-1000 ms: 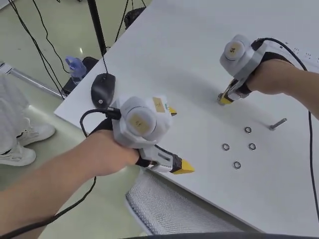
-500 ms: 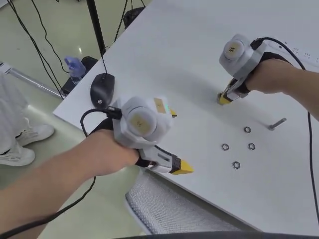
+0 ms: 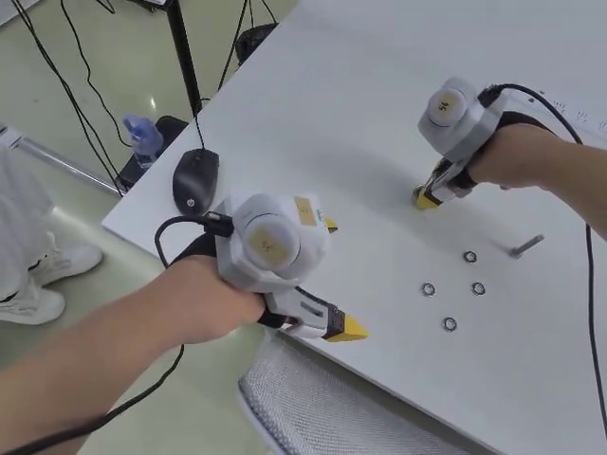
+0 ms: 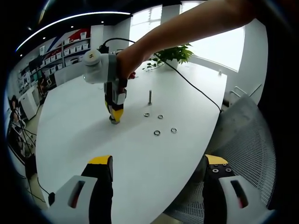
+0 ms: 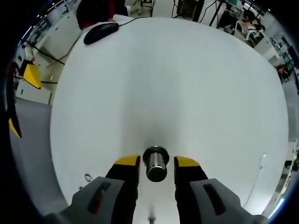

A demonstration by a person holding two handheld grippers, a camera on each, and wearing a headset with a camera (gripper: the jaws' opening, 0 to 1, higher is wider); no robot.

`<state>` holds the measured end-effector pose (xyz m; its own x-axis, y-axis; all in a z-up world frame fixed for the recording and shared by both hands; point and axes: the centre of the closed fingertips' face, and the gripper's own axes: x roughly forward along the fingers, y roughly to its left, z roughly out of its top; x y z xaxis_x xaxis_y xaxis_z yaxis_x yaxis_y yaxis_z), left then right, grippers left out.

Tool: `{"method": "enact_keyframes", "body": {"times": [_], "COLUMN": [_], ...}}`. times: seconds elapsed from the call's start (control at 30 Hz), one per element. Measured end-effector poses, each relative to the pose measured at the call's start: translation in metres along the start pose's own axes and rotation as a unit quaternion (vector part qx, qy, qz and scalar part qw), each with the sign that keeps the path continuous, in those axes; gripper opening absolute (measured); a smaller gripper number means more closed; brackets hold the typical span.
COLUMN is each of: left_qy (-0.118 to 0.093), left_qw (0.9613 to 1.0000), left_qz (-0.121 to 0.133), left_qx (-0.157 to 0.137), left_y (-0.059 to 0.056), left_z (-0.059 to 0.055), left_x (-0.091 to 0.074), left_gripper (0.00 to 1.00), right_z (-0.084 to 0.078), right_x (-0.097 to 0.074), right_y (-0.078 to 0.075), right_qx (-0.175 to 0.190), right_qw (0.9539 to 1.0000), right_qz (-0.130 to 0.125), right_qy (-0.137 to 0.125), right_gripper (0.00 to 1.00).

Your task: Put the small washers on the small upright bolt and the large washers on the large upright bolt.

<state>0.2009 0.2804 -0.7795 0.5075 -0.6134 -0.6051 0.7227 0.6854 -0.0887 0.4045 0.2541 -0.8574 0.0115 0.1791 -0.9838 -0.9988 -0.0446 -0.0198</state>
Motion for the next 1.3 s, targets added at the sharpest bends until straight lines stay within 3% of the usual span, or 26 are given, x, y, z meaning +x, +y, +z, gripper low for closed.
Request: {"method": "enact_keyframes", "body": {"times": [0.37, 0.77, 1.13, 1.3], "left_qy": [-0.003, -0.004, -0.007, -0.011], "left_qw": [1.0000, 0.9999, 0.9998, 0.9998], "left_qz": [0.003, 0.006, 0.014, 0.013], "left_qx": [0.004, 0.009, 0.009, 0.009], "left_y": [0.004, 0.005, 0.010, 0.009], "left_z": [0.005, 0.009, 0.013, 0.018], "left_x": [-0.001, -0.008, -0.014, -0.015], "left_gripper": [0.79, 0.78, 0.77, 0.76], "right_z": [0.007, 0.013, -0.007, -0.023], "right_x": [-0.020, -0.045, -0.063, -0.071], "right_y": [-0.002, 0.009, 0.016, 0.022], "right_qx": [-0.012, -0.019, -0.011, 0.012], "right_qw": [0.9995, 0.9986, 0.9987, 0.9983], "right_qz": [-0.010, -0.019, -0.026, -0.030], "right_qy": [-0.027, -0.046, -0.043, -0.047], "right_gripper": [0.37, 0.37, 0.36, 0.36]}}
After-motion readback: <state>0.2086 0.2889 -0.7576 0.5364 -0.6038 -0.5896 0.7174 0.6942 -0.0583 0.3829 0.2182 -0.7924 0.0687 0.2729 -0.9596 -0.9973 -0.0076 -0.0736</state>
